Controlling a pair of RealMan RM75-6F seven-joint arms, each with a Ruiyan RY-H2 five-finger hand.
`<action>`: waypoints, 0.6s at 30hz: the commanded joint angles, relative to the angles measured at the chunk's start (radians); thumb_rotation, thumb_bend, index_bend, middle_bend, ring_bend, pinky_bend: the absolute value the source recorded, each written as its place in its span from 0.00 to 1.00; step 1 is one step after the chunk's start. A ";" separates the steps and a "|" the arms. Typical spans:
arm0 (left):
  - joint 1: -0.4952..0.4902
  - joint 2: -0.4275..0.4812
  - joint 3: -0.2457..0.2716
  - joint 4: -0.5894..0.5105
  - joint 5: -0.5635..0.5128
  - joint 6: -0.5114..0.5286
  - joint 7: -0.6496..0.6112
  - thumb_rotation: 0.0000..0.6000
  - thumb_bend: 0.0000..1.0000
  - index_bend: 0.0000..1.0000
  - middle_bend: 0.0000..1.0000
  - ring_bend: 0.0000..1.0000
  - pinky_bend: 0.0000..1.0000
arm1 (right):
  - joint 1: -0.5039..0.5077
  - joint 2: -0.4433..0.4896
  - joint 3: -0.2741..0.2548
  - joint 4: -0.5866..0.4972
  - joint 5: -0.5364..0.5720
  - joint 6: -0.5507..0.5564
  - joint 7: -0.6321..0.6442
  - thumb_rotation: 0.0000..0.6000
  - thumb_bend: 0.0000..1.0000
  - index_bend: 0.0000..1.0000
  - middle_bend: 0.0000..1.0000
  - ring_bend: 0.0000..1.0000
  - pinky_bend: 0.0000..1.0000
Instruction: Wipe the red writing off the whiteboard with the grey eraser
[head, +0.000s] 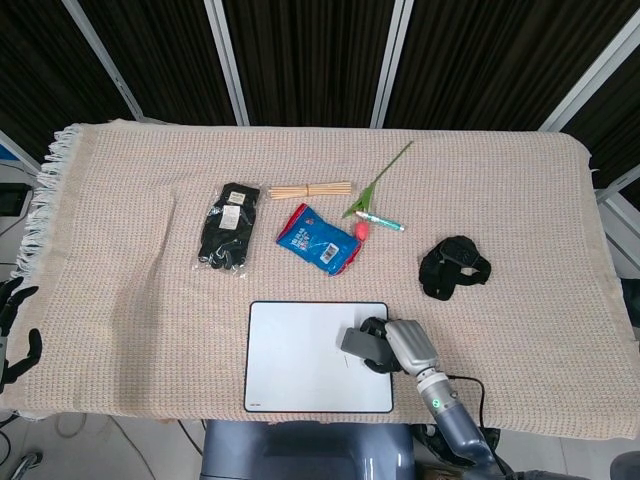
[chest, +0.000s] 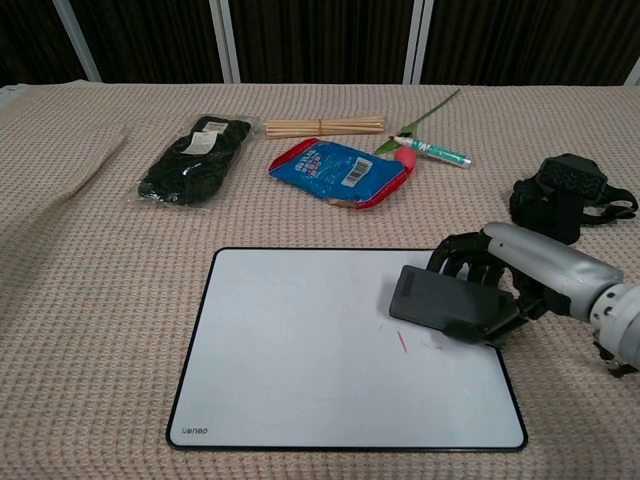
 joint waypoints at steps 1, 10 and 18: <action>0.000 0.000 0.000 0.000 -0.001 -0.001 0.001 1.00 0.56 0.17 0.05 0.00 0.09 | 0.020 -0.006 0.033 0.022 0.023 -0.013 -0.014 1.00 0.52 0.60 0.57 0.57 0.47; -0.001 -0.002 0.000 -0.002 0.001 -0.001 0.005 1.00 0.56 0.17 0.05 0.00 0.09 | 0.036 0.006 0.051 0.016 0.045 -0.029 -0.029 1.00 0.52 0.60 0.57 0.57 0.47; -0.002 -0.002 0.002 -0.002 0.000 -0.005 0.008 1.00 0.56 0.17 0.05 0.02 0.09 | 0.009 0.048 -0.002 -0.057 0.001 -0.003 -0.041 1.00 0.52 0.60 0.57 0.57 0.47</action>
